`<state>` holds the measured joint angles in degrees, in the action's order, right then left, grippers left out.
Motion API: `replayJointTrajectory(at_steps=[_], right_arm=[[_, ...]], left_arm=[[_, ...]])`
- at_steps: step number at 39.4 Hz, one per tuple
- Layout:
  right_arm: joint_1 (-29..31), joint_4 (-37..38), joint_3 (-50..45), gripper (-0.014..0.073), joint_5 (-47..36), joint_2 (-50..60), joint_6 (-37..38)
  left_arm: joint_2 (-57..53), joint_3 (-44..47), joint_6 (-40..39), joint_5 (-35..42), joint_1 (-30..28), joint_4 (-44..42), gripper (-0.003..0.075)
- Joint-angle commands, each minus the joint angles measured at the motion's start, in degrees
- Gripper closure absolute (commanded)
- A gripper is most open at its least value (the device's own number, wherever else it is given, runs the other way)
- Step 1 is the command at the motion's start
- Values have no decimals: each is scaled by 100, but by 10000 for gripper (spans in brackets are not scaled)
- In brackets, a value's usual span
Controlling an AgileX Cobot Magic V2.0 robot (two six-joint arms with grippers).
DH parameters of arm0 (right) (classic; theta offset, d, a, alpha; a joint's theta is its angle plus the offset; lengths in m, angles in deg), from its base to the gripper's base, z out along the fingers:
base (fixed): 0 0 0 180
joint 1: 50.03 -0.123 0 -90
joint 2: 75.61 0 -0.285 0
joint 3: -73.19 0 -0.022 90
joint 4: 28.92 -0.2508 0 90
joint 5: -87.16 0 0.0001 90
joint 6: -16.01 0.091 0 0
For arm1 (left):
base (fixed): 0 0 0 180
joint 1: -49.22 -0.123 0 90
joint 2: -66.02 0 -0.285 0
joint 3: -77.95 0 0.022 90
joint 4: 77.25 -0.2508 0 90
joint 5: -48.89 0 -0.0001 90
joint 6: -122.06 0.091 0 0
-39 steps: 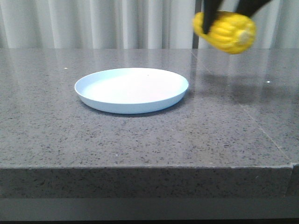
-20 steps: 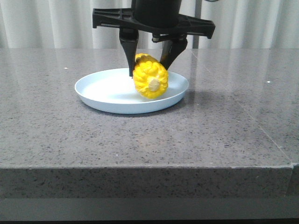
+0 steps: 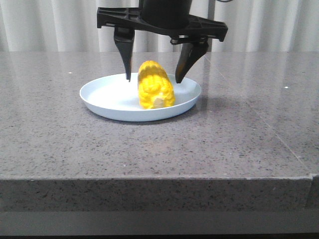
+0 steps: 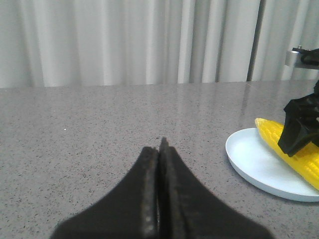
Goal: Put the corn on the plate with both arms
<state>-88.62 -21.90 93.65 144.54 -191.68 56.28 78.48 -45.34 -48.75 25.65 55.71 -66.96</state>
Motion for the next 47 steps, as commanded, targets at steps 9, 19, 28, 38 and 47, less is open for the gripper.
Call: replayJointTrajectory(at_steps=[9, 19, 28, 38, 47], right_arm=[[37, 215, 1282, 92, 595, 584, -390], [37, 327, 1981, 644, 804, 590, -400], [487, 138, 1995, 659, 1161, 674, -936], [1587, -375, 1747, 659, 1590, 1106, -1737], [2131, -210, 576, 659, 1125, 2043, -2025]], left_arm=[[65, -145, -14, 470, 35, 21, 741], [65, -145, -14, 470, 35, 21, 741], [65, -145, -14, 470, 35, 21, 741], [65, -145, -14, 470, 35, 21, 741], [65, -145, -14, 470, 35, 21, 741]])
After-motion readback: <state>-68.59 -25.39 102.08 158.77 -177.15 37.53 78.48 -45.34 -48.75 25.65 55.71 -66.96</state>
